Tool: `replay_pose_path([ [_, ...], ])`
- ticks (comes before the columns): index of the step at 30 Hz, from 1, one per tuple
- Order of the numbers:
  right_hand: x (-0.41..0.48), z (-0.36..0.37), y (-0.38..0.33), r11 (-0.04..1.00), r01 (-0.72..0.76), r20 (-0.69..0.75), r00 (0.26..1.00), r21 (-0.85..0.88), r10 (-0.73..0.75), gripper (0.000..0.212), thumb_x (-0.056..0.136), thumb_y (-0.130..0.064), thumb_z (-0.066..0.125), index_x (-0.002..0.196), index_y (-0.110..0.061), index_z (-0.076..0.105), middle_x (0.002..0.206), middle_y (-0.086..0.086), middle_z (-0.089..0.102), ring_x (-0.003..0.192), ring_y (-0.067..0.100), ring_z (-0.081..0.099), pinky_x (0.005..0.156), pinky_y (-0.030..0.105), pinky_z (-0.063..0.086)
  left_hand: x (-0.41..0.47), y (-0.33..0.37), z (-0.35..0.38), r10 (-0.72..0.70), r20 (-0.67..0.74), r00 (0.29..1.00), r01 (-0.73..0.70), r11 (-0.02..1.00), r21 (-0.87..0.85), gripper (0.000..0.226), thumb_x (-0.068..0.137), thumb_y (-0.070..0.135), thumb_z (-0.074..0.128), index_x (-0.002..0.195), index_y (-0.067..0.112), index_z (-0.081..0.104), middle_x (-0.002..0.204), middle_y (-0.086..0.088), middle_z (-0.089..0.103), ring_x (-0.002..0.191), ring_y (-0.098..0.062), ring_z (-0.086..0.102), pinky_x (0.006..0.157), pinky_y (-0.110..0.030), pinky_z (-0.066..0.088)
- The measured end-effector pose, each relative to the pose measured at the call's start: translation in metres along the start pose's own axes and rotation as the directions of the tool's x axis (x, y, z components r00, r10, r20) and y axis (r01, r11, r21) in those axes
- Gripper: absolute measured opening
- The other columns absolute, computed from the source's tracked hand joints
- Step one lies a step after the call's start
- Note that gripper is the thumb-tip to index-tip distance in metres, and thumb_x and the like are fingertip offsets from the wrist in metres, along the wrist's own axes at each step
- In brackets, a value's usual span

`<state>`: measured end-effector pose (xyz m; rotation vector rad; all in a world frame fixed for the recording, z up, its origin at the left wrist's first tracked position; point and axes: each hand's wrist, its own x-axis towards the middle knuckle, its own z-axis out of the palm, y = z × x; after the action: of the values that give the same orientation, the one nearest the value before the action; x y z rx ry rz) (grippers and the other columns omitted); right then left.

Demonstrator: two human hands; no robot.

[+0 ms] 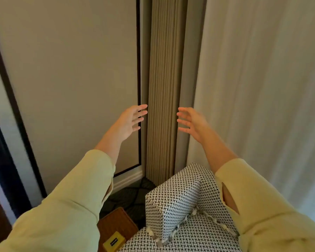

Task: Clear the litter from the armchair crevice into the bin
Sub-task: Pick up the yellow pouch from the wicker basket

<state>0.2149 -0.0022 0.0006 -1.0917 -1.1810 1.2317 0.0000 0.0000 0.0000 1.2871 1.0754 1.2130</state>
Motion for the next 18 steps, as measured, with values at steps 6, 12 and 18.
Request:
replay_pose_path([
  [6,0.019,0.010,-0.007,0.999,0.033,-0.022,0.999,0.024,-0.033,0.040,0.094,-0.027,0.046,0.131,-0.013,0.049,0.133,0.009,0.051,0.122,0.027,0.049,0.093,0.040,0.043,0.023,0.011,-0.015,0.027,0.021,0.999,-0.028,0.999,0.019,0.031,0.095,0.034,0.037,0.118,0.028,0.057,0.126,0.004,0.054,0.129,-0.021,0.041,0.103,-0.042,0.030],
  [12,0.038,0.025,-0.003,0.998,0.053,-0.012,0.999,0.024,-0.052,0.038,0.096,-0.026,0.044,0.132,-0.015,0.049,0.134,0.007,0.051,0.125,0.026,0.047,0.098,0.042,0.042,0.040,0.002,-0.039,0.038,-0.005,0.999,-0.038,0.999,0.014,0.028,0.094,0.034,0.040,0.117,0.029,0.056,0.124,0.004,0.054,0.128,-0.021,0.041,0.096,-0.038,0.031],
  [18,0.064,0.053,0.015,0.993,0.115,0.041,0.993,-0.016,-0.114,0.039,0.099,-0.023,0.039,0.138,-0.019,0.041,0.143,0.002,0.042,0.132,0.023,0.038,0.106,0.045,0.035,0.069,-0.007,-0.066,0.071,-0.046,0.996,-0.069,0.997,0.041,0.030,0.100,0.031,0.030,0.121,0.028,0.051,0.124,0.004,0.054,0.125,-0.017,0.042,0.102,-0.040,0.030],
])
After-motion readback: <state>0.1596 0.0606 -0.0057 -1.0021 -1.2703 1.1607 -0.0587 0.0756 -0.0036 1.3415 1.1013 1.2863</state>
